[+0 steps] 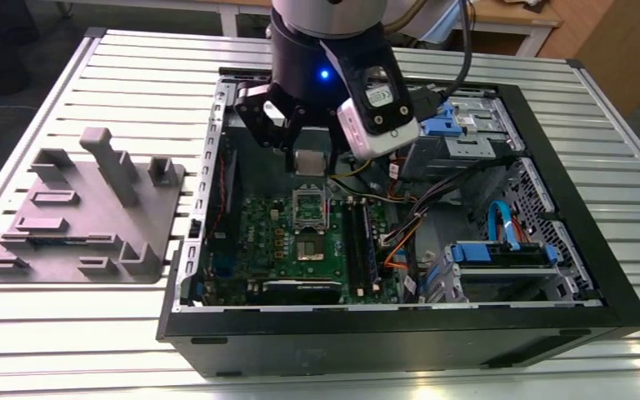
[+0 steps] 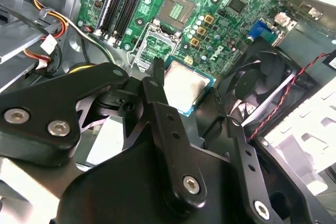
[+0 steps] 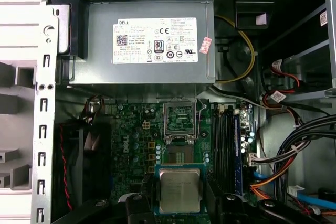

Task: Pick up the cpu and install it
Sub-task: 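Pick up the cpu and move it towards the insertion slot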

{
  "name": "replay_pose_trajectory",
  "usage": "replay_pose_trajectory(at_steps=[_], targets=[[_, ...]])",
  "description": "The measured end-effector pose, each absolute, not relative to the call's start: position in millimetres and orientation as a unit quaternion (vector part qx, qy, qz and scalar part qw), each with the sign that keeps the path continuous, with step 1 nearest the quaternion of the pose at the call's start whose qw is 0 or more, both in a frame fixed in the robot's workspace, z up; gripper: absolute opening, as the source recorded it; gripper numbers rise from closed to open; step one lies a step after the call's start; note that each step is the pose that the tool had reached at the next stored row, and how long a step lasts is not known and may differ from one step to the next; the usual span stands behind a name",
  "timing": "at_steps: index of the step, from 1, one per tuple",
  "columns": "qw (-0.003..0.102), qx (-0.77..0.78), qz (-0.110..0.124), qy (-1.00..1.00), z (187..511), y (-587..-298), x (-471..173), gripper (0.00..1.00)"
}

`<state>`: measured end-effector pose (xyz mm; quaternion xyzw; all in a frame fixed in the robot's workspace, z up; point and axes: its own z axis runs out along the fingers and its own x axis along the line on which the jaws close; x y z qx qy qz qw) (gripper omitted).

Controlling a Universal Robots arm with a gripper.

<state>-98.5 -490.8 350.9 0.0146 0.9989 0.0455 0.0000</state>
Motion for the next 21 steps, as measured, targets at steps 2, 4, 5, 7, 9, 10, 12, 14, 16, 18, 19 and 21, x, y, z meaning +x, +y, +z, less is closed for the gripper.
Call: replay_pose_trajectory(at_steps=[2,4,5,7,9,10,12,14,16,18,19,21], targets=[[0.0,0.015,0.046,0.999,351,-493,-98,0.47],[0.0,0.015,0.045,0.999,351,-494,-98,0.47],[0.0,0.015,0.046,0.999,351,-495,-99,0.47],[0.0,0.015,0.046,0.999,350,-496,-99,0.47],[0.0,0.015,0.045,0.999,347,-496,-99,0.47],[0.0,0.015,0.046,0.999,346,-496,-99,0.47],[0.0,0.015,0.046,0.999,342,-496,-99,0.47],[0.0,0.015,0.045,0.999,338,-496,-99,0.47],[0.0,0.015,0.045,0.999,335,-496,-99,0.47],[0.0,0.015,0.046,0.999,331,-496,-99,0.47],[0.0,0.015,0.046,0.999,329,-496,-99,0.47],[0.0,0.015,0.046,0.999,326,-496,-98,0.47]])
